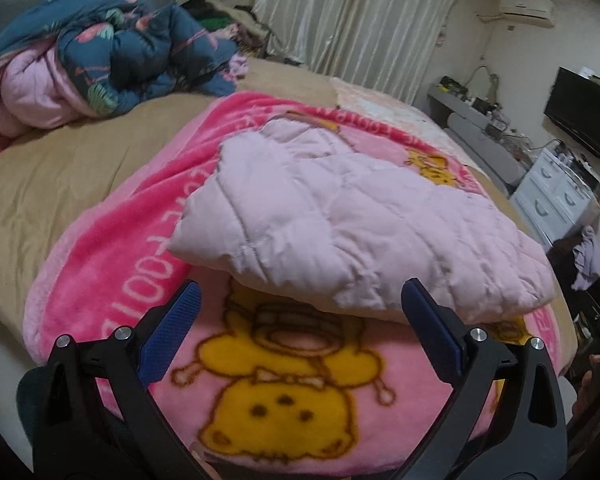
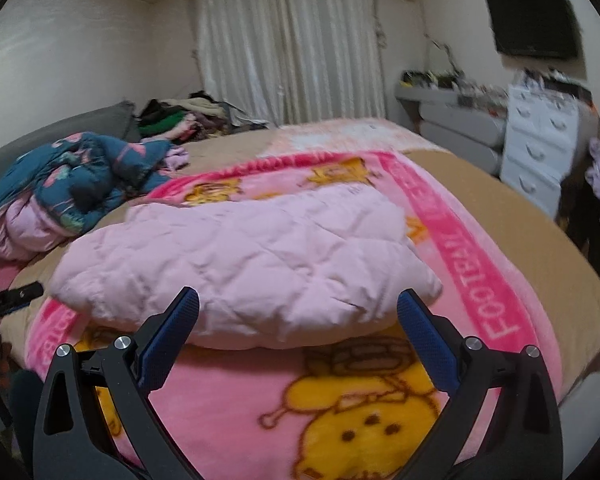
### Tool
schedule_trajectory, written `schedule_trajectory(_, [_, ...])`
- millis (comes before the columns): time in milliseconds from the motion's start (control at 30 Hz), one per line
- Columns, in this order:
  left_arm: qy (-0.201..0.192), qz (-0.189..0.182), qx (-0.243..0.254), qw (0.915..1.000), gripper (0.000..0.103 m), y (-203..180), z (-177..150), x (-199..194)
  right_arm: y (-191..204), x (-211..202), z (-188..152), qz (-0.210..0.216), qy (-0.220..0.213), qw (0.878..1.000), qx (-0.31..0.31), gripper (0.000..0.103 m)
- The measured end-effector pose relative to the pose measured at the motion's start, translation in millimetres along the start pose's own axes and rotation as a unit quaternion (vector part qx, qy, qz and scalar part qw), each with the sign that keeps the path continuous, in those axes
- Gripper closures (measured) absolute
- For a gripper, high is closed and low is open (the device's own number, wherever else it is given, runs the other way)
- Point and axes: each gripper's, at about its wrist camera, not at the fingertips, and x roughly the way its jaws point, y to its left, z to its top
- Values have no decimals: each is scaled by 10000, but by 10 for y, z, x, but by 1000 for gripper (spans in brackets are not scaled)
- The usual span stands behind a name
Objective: Fold large clothes
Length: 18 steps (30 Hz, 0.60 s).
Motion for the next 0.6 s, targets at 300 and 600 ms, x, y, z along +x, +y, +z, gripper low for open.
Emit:
schedule_trajectory(300, [-139, -275, 440, 9986, 9, -370, -205, -193, 470, -255, -139, 147, 71, 9972, -731, 4])
schedule_trajectory(600, [-13, -443, 649, 9969, 9, -604, -493, -177, 485, -394, -304, 131, 93, 9981, -600, 4])
